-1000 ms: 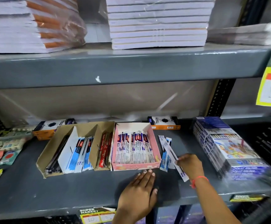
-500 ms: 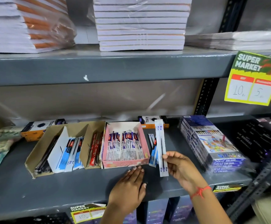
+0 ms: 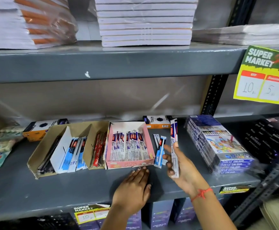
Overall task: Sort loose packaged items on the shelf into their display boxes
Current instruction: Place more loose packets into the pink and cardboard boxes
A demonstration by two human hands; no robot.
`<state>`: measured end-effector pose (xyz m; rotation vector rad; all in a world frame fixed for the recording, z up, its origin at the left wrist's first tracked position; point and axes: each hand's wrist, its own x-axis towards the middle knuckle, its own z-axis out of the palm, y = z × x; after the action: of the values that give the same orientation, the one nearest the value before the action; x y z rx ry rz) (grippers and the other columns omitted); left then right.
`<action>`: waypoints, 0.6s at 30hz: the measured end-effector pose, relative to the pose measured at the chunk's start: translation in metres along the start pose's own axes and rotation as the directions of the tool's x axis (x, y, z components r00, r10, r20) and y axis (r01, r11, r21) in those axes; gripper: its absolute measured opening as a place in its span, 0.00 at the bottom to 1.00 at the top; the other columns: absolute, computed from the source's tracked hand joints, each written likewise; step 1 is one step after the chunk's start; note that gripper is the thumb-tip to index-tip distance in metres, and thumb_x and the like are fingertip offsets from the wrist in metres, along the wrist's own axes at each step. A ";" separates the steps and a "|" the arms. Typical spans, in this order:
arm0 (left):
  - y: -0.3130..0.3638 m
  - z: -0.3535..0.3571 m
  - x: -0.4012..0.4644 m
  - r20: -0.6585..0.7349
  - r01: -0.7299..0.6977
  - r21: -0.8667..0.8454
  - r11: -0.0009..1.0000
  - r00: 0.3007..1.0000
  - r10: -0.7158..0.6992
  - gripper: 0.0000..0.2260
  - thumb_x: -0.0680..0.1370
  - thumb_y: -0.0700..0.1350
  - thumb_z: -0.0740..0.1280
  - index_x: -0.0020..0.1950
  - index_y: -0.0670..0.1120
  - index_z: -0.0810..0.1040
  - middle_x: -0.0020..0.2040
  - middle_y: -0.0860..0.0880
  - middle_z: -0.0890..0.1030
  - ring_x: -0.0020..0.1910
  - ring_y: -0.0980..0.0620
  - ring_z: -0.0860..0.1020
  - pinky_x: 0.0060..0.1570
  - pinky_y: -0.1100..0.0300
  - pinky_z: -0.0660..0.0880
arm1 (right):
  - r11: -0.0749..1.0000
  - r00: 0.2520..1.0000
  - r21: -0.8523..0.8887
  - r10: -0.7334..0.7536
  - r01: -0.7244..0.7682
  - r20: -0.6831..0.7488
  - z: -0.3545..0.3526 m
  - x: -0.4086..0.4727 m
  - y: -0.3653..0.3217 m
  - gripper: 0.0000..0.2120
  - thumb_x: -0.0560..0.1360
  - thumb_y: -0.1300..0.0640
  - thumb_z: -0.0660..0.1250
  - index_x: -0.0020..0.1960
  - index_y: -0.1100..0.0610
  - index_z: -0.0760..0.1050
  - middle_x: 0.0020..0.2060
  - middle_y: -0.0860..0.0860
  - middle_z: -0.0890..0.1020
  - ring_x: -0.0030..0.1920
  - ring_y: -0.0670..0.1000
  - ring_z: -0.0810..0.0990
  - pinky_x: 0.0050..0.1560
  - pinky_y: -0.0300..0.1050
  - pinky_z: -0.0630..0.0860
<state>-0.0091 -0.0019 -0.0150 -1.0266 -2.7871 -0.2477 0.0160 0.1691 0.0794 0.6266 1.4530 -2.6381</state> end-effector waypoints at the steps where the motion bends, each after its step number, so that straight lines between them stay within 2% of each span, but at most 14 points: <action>1: 0.000 0.000 0.000 -0.001 0.000 0.005 1.000 1.000 0.000 0.25 0.81 0.55 0.45 0.75 0.46 0.53 0.77 0.49 0.55 0.75 0.55 0.52 0.68 0.64 0.37 | 1.000 1.000 0.027 0.003 -0.004 0.028 -0.001 0.000 0.000 0.17 0.77 0.46 0.58 0.57 0.54 0.78 0.32 0.49 0.75 0.25 0.43 0.65 0.18 0.32 0.60; 3: 0.001 0.000 -0.001 -0.006 -0.003 0.005 1.000 1.000 0.004 0.25 0.81 0.54 0.45 0.75 0.46 0.53 0.77 0.49 0.56 0.75 0.55 0.52 0.68 0.64 0.36 | 0.999 0.997 0.051 -0.010 0.006 0.073 -0.002 0.001 0.000 0.17 0.78 0.49 0.56 0.61 0.55 0.75 0.30 0.48 0.76 0.23 0.42 0.67 0.18 0.32 0.61; 5: 0.001 0.000 -0.001 -0.009 -0.008 0.006 1.000 1.000 0.008 0.25 0.81 0.54 0.45 0.75 0.46 0.53 0.77 0.49 0.56 0.75 0.55 0.52 0.68 0.64 0.36 | 0.999 0.995 0.036 -0.042 0.039 0.087 0.000 0.001 0.000 0.15 0.80 0.51 0.54 0.60 0.54 0.75 0.27 0.47 0.79 0.22 0.41 0.68 0.18 0.31 0.61; 9: 0.004 -0.002 -0.001 -0.027 -0.013 -0.012 1.000 1.000 0.012 0.24 0.81 0.54 0.46 0.75 0.45 0.54 0.76 0.49 0.56 0.75 0.53 0.54 0.70 0.62 0.39 | 0.994 0.992 0.014 -0.106 0.105 0.063 0.004 0.003 0.002 0.09 0.81 0.56 0.53 0.48 0.53 0.71 0.30 0.51 0.86 0.22 0.43 0.71 0.18 0.32 0.63; 11: 0.005 -0.005 0.000 -0.064 -0.017 0.009 1.000 0.998 0.017 0.23 0.80 0.52 0.51 0.73 0.43 0.61 0.74 0.48 0.62 0.72 0.51 0.61 0.72 0.58 0.51 | 0.994 0.991 0.029 -0.106 0.104 0.079 0.007 0.003 0.003 0.08 0.81 0.57 0.53 0.44 0.55 0.68 0.34 0.53 0.87 0.24 0.44 0.76 0.20 0.33 0.67; 13: 0.007 -0.009 -0.001 -0.083 -0.012 -0.006 1.000 0.996 0.012 0.21 0.79 0.51 0.56 0.70 0.43 0.68 0.70 0.47 0.69 0.68 0.50 0.69 0.70 0.55 0.60 | 0.993 0.988 0.040 -0.116 0.112 0.106 0.010 0.005 0.004 0.08 0.79 0.59 0.56 0.41 0.55 0.69 0.35 0.52 0.87 0.28 0.45 0.79 0.26 0.35 0.73; 15: 0.008 -0.011 -0.002 -0.108 -0.029 -0.005 1.000 0.994 0.029 0.19 0.75 0.51 0.62 0.63 0.44 0.77 0.62 0.48 0.78 0.60 0.52 0.77 0.62 0.57 0.71 | 0.990 0.985 -0.003 -0.139 0.140 0.099 0.014 0.006 0.006 0.09 0.76 0.61 0.61 0.39 0.55 0.76 0.31 0.49 0.86 0.31 0.45 0.79 0.32 0.37 0.75; 16: 0.008 -0.012 -0.003 -0.106 -0.047 -0.012 0.999 0.993 0.046 0.18 0.71 0.52 0.64 0.58 0.46 0.80 0.57 0.49 0.82 0.55 0.54 0.80 0.56 0.60 0.75 | 0.988 0.984 -0.033 -0.149 0.152 0.093 0.015 0.006 0.007 0.09 0.75 0.62 0.63 0.37 0.55 0.78 0.29 0.47 0.84 0.32 0.45 0.78 0.31 0.36 0.76; 18: 0.009 -0.012 -0.003 -0.119 -0.064 -0.002 0.998 0.991 0.063 0.18 0.68 0.53 0.67 0.53 0.46 0.83 0.52 0.50 0.84 0.50 0.55 0.82 0.51 0.61 0.77 | 0.983 0.982 -0.077 -0.158 0.166 0.101 0.019 0.006 0.008 0.07 0.70 0.62 0.67 0.34 0.54 0.81 0.28 0.46 0.84 0.32 0.45 0.79 0.32 0.35 0.74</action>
<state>0.0004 0.0004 -0.0028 -1.0632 -2.6448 -0.2986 0.0071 0.1498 0.0793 0.3845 1.6436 -2.6647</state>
